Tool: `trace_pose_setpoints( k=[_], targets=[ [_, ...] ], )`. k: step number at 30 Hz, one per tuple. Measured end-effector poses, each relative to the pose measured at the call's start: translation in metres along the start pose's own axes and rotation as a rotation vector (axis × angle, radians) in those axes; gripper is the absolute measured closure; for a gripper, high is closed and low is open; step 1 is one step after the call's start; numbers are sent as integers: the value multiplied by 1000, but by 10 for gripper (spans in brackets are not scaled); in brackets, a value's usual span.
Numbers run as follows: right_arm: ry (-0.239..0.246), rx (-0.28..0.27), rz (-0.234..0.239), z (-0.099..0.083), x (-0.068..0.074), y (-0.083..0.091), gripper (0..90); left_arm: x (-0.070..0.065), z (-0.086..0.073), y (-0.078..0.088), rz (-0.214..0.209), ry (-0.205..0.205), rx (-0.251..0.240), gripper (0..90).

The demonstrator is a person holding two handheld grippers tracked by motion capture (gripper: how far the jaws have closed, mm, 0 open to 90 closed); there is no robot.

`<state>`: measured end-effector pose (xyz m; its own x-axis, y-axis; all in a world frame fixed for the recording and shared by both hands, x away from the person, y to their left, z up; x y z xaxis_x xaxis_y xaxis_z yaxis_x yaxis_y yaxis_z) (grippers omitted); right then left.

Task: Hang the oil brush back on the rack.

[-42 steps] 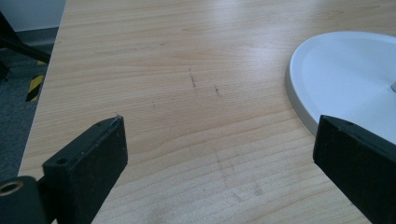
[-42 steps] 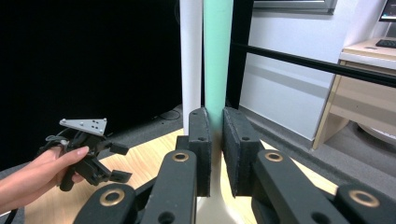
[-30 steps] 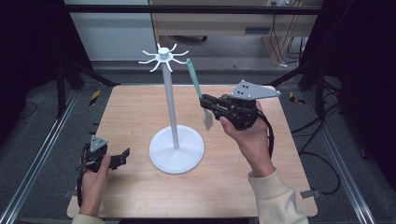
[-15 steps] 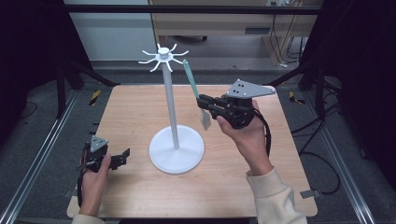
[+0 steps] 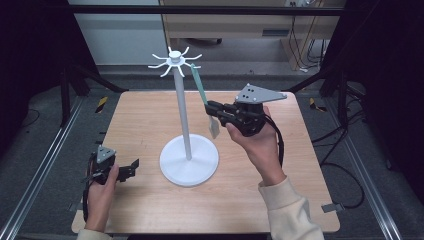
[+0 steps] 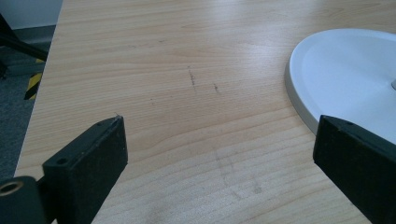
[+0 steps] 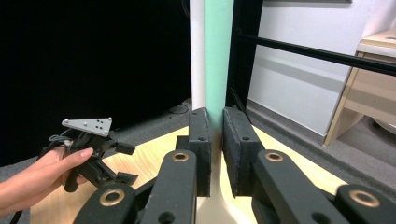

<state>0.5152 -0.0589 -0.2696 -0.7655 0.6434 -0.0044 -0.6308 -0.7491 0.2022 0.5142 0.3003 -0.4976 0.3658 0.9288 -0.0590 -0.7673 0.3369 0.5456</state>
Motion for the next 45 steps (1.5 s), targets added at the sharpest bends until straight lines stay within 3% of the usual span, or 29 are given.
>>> trace_pose_setpoints(
  k=[26, 36, 45],
  targets=[
    [-3, -37, -26, -6, 4, -18, 818, -1, -1, 1, -6, -4, 7, 28],
    [-10, -39, -36, -8, -2, -14, 720, 0, -1, 1, -2, 3, 3, 28],
    [-2, -25, -107, -8, -9, -4, 586, 1, -1, 1, 0, 2, 3, 28]
  ],
)
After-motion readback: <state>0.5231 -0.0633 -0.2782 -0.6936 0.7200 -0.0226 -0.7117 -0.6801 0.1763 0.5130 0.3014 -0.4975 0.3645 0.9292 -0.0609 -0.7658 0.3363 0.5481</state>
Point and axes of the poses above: each handheld gripper's, and its own axes: y roughly backward along the jaws, z roughly out of its top, x roughly to its left, the point moved 5 cm from there along -y, roughly forward along the jaws, and after that the axes turned 5 degrees about -z, right-handed, at the moved point
